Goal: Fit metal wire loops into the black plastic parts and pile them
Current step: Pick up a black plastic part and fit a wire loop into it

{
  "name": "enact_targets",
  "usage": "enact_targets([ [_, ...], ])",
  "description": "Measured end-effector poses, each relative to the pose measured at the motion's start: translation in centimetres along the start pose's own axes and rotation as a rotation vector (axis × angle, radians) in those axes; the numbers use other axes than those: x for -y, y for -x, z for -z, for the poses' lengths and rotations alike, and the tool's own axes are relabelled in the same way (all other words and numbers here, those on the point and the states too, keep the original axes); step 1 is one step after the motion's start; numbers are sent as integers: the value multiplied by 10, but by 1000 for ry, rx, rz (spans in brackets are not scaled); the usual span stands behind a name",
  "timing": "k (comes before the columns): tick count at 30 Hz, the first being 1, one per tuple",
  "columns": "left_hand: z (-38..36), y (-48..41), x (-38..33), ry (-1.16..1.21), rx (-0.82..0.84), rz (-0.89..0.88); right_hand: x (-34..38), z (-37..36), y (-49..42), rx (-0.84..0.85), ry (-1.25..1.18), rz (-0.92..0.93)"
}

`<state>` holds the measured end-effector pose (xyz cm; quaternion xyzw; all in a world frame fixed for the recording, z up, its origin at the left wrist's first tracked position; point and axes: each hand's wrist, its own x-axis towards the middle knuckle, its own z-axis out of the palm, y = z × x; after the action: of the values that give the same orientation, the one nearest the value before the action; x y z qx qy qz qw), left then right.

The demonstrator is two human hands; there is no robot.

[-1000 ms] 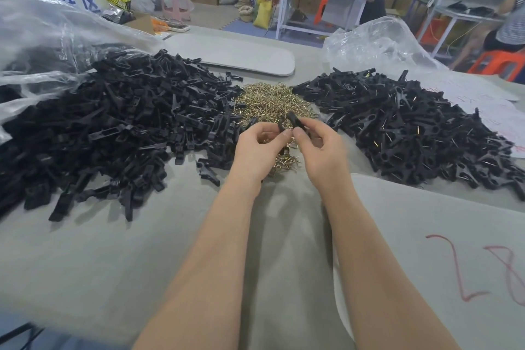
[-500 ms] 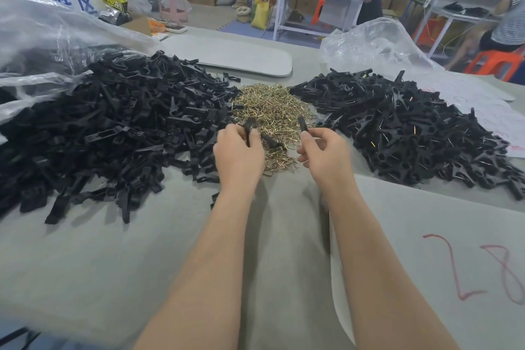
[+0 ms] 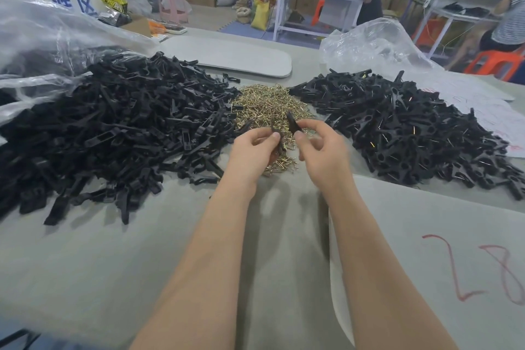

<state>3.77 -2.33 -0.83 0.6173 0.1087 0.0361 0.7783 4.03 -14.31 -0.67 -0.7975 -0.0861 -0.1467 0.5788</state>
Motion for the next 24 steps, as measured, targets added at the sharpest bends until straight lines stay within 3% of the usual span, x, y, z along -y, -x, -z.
enact_targets([
  [5, 1, 0, -1, -17, 1, 8, 6, -3, -1, 11, -192, -123],
  [11, 1, 1, 1, -28, 54, -39, 3, -10, 1, 18, -42, -49],
  [17, 0, 4, 0, -30, 84, -40, 4, -13, 2, -126, -50, -36],
  [24, 4, 1, -1, 15, 35, -44, 5, -9, 1, 48, -93, -53],
])
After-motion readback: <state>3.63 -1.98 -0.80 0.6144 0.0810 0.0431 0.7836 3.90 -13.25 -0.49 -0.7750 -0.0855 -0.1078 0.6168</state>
